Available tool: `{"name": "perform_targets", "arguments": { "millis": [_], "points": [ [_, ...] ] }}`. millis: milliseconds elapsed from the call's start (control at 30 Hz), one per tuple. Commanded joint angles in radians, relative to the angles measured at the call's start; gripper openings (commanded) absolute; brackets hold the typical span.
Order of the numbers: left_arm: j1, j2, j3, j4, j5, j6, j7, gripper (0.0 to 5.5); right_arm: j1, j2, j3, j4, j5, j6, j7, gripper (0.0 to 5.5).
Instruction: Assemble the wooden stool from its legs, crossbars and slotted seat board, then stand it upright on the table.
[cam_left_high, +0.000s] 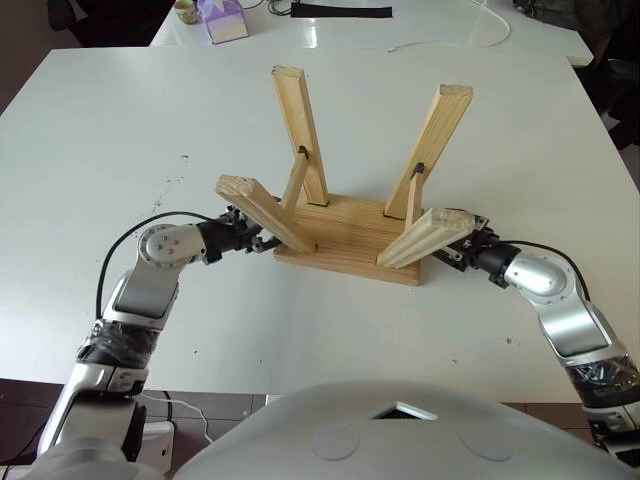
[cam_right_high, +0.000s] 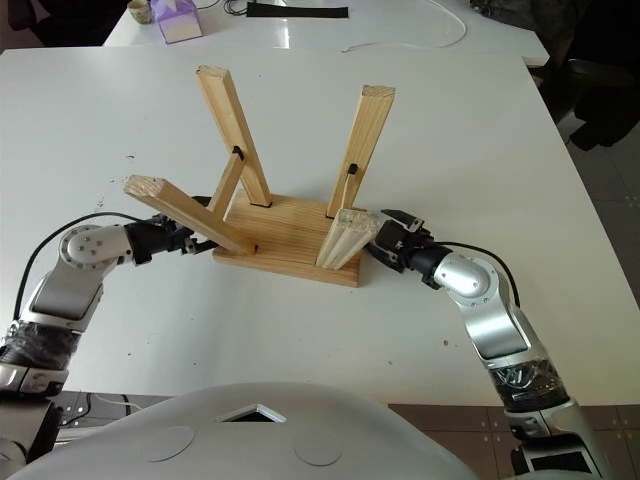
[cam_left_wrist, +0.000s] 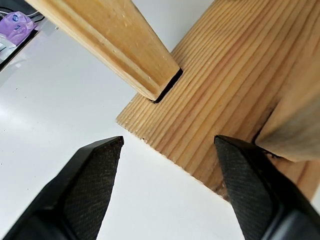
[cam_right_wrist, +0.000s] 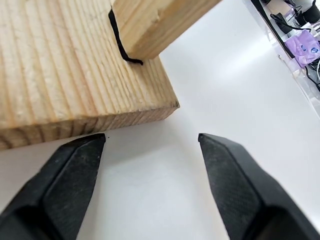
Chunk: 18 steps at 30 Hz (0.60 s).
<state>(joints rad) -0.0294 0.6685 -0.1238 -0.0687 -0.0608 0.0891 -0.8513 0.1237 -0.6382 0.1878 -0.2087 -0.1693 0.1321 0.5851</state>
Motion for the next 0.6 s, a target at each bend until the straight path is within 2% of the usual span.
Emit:
{"name": "perform_targets", "arguments": {
  "millis": [33, 167, 300, 433, 600],
  "points": [
    [0.112, 0.061, 0.031, -0.096, -0.014, 0.139, -0.009, 3.39, 0.027, -0.025, -0.044, -0.005, 0.015, -0.001, 0.009, 3.49],
    [0.183, 0.095, 0.067, -0.207, -0.062, 0.217, -0.02, 3.39, 0.061, -0.044, -0.142, -0.002, 0.039, -0.014, -0.013, 3.49],
    [0.156, 0.106, 0.076, -0.094, 0.016, 0.08, 0.034, 3.39, 0.181, -0.071, -0.237, -0.058, 0.065, -0.011, -0.001, 3.49],
    [0.182, 0.102, 0.107, 0.004, 0.035, -0.055, 0.065, 3.39, 0.29, -0.066, -0.207, -0.156, 0.07, 0.0, 0.038, 3.49],
    [0.2, 0.087, 0.122, 0.062, 0.033, -0.133, 0.081, 3.39, 0.317, -0.02, -0.142, -0.215, 0.062, 0.031, 0.029, 3.49]
  ]
}}
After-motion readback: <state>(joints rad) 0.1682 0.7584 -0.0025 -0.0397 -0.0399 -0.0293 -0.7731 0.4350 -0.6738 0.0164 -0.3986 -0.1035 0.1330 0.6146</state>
